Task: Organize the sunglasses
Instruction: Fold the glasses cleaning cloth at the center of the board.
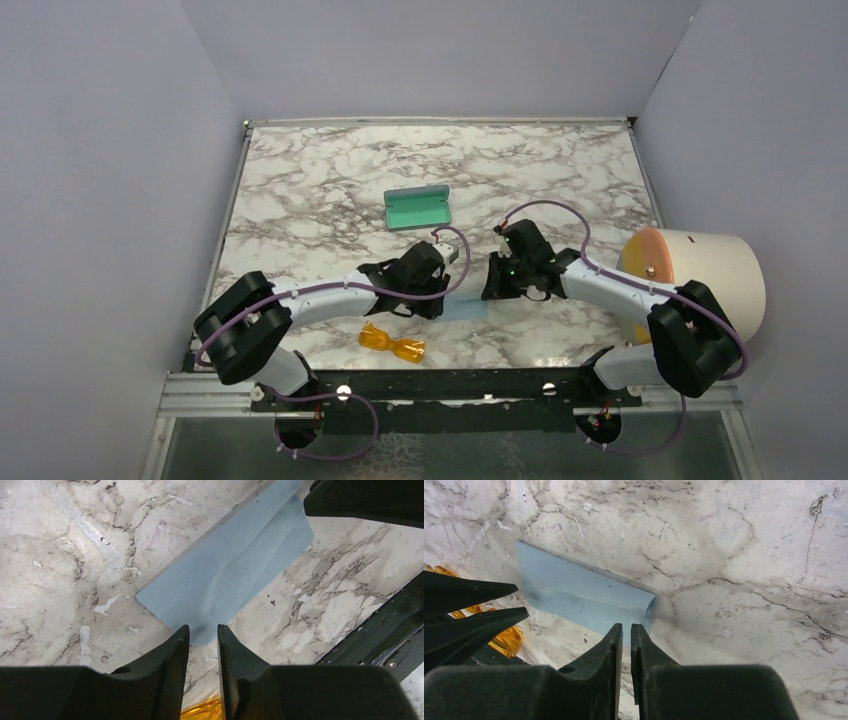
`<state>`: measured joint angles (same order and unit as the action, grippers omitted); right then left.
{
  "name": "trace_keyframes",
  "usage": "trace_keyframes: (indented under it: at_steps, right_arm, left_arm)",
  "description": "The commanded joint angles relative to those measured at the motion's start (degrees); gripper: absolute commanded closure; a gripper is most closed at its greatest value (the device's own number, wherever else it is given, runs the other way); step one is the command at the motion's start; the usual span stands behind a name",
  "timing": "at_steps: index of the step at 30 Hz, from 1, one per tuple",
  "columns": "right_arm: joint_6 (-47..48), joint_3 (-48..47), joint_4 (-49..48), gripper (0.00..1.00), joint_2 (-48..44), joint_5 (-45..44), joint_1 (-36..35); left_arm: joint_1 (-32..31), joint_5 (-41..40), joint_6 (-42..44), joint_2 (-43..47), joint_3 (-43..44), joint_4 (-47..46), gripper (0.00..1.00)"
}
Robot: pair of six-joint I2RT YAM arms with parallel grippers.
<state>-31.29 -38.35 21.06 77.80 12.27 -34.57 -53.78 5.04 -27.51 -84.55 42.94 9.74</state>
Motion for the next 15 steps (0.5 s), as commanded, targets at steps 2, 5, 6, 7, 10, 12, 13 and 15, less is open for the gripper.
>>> trace_keyframes:
  at_steps: [2,5,6,7,10,12,13,15]
  right_arm:
    - [-0.44,0.12,-1.8,0.87,0.18,-0.45,-0.59]
    - [-0.46,0.13,-1.35,0.87,-0.26,-0.63,-0.58]
    - [-0.47,0.33,-1.11,0.87,-0.45,-0.67,-0.59]
    - [-0.33,0.44,-0.94,0.87,-0.58,-0.67,-0.58]
    - [-0.13,1.08,-0.07,0.87,-1.17,-1.21,-0.59]
    - [-0.16,1.52,0.49,0.87,-1.54,-1.66,-0.59]
    - [-0.24,1.83,0.61,0.87,-1.71,-1.76,-0.59]
    - [-0.25,2.13,0.89,0.88,-1.71,-1.96,-0.59]
  left_arm:
    - [-0.45,-1.16,0.27,-0.32,1.13,-0.29,0.7]
    - [-0.51,-1.35,0.1,-0.2,1.23,-0.18,0.7]
    - [-0.51,-1.3,-0.03,-0.17,1.23,-0.16,0.7]
    - [-0.5,-1.26,-0.22,-0.03,1.19,-0.14,0.71]
    - [-0.7,-1.43,-1.01,0.55,0.65,-0.21,0.74]
    - [-0.83,-1.59,-1.33,0.81,0.21,-0.26,0.8]
    - [-0.85,-1.56,-1.52,0.92,-0.08,-0.35,0.84]
    - [-0.98,-1.48,-1.94,0.76,-0.58,-0.41,0.9]
